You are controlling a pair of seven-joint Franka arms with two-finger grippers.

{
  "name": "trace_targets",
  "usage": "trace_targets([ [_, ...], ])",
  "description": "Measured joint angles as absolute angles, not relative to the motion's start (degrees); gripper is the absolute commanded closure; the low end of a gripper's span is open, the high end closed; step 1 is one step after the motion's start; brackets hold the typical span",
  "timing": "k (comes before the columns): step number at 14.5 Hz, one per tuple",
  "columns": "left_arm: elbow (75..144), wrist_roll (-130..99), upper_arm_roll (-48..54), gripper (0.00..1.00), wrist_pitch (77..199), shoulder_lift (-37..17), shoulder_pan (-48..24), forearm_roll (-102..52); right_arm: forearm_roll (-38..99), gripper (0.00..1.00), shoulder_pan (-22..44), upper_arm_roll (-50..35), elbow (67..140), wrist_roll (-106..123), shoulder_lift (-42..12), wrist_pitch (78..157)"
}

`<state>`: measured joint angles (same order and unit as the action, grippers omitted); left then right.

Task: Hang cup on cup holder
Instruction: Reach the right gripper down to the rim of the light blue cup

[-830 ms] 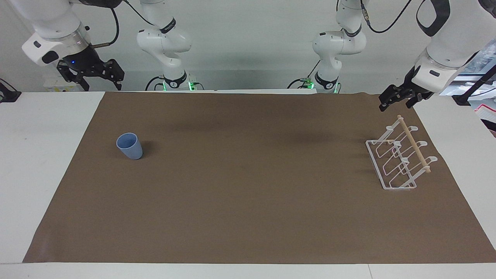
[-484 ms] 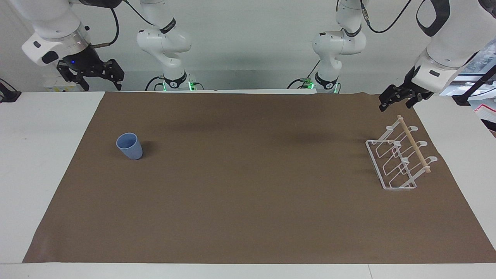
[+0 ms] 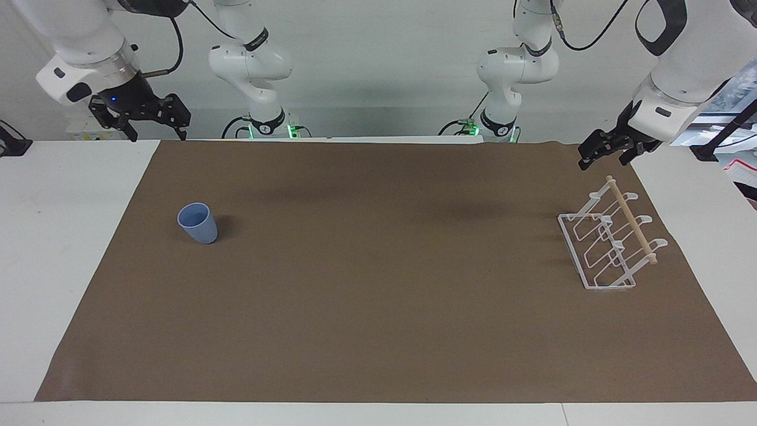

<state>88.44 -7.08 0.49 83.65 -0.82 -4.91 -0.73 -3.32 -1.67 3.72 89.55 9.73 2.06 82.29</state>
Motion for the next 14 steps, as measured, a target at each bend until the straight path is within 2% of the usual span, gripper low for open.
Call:
trace_targets([
  [9, 88.45, -7.08, 0.52, 0.00, 83.65, -0.82, -4.91, -0.73, 0.96, 0.00, -11.47, 4.10, 117.90, 20.28, 0.50, 111.18],
  [14, 88.50, -7.08, 0.83, 0.00, 83.57, -0.82, -5.01, -0.73, 1.11, 0.00, -12.06, 4.09, 123.10, 24.34, -1.01, 117.81],
])
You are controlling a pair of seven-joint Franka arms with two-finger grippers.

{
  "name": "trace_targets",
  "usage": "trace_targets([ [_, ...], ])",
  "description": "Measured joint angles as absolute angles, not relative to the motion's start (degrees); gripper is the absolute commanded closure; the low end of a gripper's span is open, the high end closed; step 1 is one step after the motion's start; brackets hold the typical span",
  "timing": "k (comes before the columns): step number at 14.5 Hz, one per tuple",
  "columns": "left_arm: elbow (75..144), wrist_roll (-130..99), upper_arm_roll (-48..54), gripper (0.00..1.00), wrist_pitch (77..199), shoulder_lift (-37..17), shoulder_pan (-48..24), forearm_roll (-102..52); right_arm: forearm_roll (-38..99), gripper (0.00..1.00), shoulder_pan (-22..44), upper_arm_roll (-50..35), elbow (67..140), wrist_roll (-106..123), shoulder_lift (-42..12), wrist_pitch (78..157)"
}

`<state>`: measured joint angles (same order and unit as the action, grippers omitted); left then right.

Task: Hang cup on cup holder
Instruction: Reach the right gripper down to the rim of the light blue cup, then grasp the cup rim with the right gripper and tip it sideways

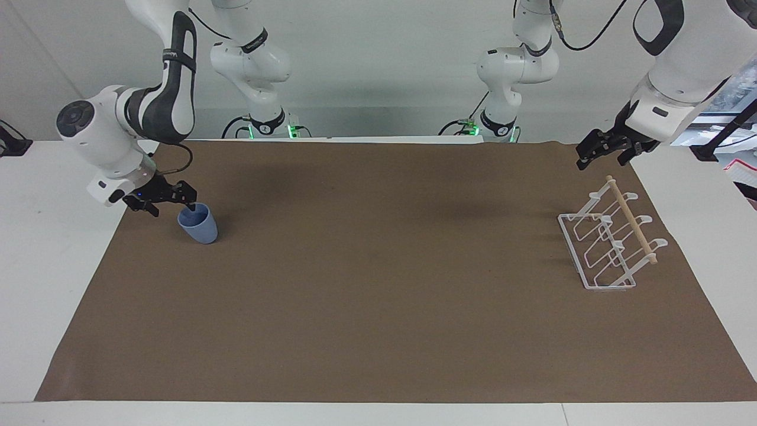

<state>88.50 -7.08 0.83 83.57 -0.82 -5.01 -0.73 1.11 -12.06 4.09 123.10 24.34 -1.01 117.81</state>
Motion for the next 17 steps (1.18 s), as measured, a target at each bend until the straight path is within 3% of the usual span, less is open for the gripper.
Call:
trace_targets([
  [3, 89.19, -7.08, 0.82, 0.00, 83.48, -0.81, -5.01, -0.73, 1.11, 0.03, -11.93, 4.04, 123.95, 24.60, -2.19, 119.76],
  [4, 89.33, -7.08, 0.80, 0.00, 83.48, -0.81, -5.01, -0.73, 1.12, 0.12, -11.83, 4.03, 124.28, 25.29, -2.77, 120.51],
  [7, 89.99, -7.76, 0.75, 0.00, 83.47, -0.75, -4.99, -0.73, 1.12, 0.59, -11.82, 4.02, 125.38, 28.79, -3.87, 122.80],
  [11, 91.09, -8.53, 0.70, 0.00, 83.43, -0.39, -4.98, -0.73, 1.10, 0.99, -11.54, 3.95, 125.46, 30.40, -3.90, 122.82],
  [17, 93.28, -17.97, 0.92, 0.00, 83.53, 0.62, -5.11, -0.73, 1.22, 1.00, -11.43, 3.36, 123.92, 30.75, -3.87, 119.68],
])
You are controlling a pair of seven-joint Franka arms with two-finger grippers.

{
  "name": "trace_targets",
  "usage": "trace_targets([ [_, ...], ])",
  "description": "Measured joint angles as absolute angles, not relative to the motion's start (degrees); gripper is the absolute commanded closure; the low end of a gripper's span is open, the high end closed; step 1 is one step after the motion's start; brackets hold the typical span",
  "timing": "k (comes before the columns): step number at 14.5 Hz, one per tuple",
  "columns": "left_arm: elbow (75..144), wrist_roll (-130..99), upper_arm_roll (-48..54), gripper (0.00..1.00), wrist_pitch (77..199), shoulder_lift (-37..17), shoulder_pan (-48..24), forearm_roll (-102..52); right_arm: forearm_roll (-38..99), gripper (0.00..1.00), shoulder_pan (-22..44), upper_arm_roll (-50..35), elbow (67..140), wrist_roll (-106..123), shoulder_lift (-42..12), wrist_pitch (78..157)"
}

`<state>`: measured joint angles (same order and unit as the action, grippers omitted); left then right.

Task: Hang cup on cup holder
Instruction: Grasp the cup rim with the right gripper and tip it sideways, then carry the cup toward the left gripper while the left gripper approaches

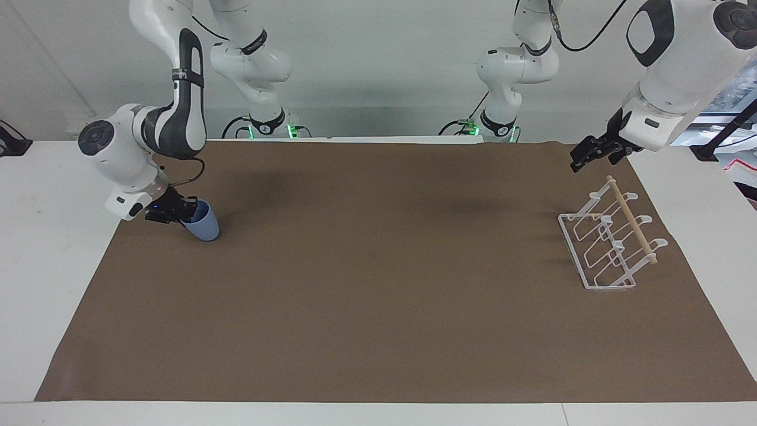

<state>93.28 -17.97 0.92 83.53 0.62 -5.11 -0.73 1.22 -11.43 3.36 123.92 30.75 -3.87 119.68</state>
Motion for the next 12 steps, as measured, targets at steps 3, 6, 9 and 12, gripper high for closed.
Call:
trace_targets([
  [3, 95.27, -27.70, 1.35, 0.00, 83.96, 1.66, -6.61, -0.93, 12.66, 1.00, -11.36, 1.34, 116.38, 31.08, -3.79, 107.57],
  [6, 96.25, -42.33, 1.56, 0.00, 85.12, 2.29, -7.27, -7.45, 30.82, 1.00, -9.07, -1.70, 111.64, 29.18, -3.61, 98.81],
  [9, 96.70, -58.01, 1.78, 0.00, 86.21, 2.42, -8.38, -10.89, 45.67, 1.00, -1.65, -2.36, 111.56, 18.37, -3.80, 98.52],
  [12, 96.77, -75.93, 2.93, 0.00, 88.56, 2.51, -10.27, -14.34, 56.15, 1.00, 7.88, -2.56, 111.64, 5.28, -3.92, 103.78],
])
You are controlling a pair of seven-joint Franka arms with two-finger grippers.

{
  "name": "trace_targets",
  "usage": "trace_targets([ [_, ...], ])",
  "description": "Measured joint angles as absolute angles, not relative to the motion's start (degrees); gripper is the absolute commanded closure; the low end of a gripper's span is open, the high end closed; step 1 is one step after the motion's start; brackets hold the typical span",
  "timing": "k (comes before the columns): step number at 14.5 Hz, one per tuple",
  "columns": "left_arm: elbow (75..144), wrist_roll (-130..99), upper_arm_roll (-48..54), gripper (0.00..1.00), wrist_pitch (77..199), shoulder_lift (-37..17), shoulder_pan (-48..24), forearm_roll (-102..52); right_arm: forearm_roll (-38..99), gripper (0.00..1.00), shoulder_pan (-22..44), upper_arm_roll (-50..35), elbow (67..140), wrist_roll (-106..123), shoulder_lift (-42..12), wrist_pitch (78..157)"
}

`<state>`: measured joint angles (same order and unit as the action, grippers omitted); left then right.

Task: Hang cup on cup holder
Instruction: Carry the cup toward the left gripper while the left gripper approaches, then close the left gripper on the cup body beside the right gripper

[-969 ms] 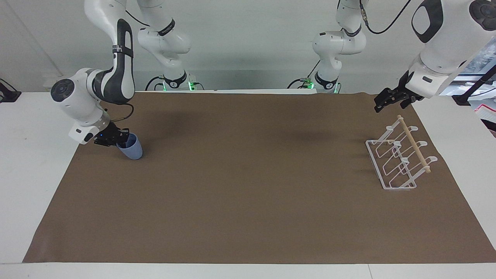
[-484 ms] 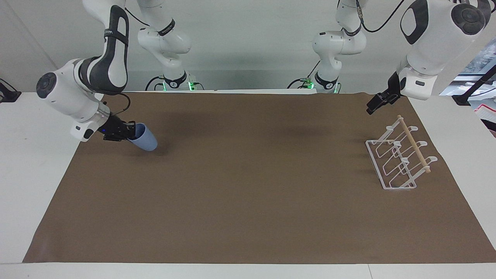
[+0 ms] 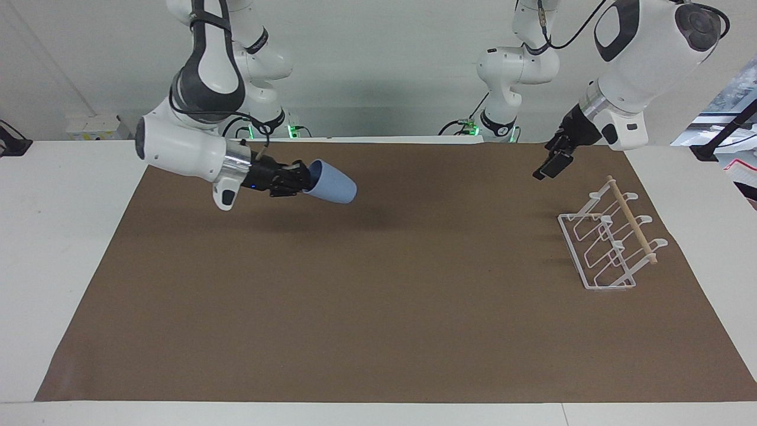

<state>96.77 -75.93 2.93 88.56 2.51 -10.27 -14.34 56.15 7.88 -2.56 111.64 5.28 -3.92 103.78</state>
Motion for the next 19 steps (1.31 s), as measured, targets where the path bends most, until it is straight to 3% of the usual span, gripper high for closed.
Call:
trace_targets([
  [3, 97.32, -89.72, 4.47, 0.00, 91.53, 2.57, -13.24, -16.57, 61.57, 1.00, 17.05, -2.66, 111.99, -2.51, -4.15, 111.85],
  [7, 97.90, -102.67, 5.85, 0.00, 94.03, 2.90, -13.97, -23.60, 65.58, 1.00, 24.14, -2.61, 112.77, -8.64, -4.29, 116.64],
  [14, 110.01, -104.00, 6.50, 0.00, 103.62, 7.75, -13.96, -34.26, 71.73, 1.00, 29.09, -2.50, 112.85, -12.06, -4.29, 120.85],
  [19, 114.59, -102.68, 7.25, 0.00, 103.88, 10.60, -14.19, -35.33, 71.84, 1.00, 29.52, -2.39, 112.92, -12.16, -4.29, 121.26],
])
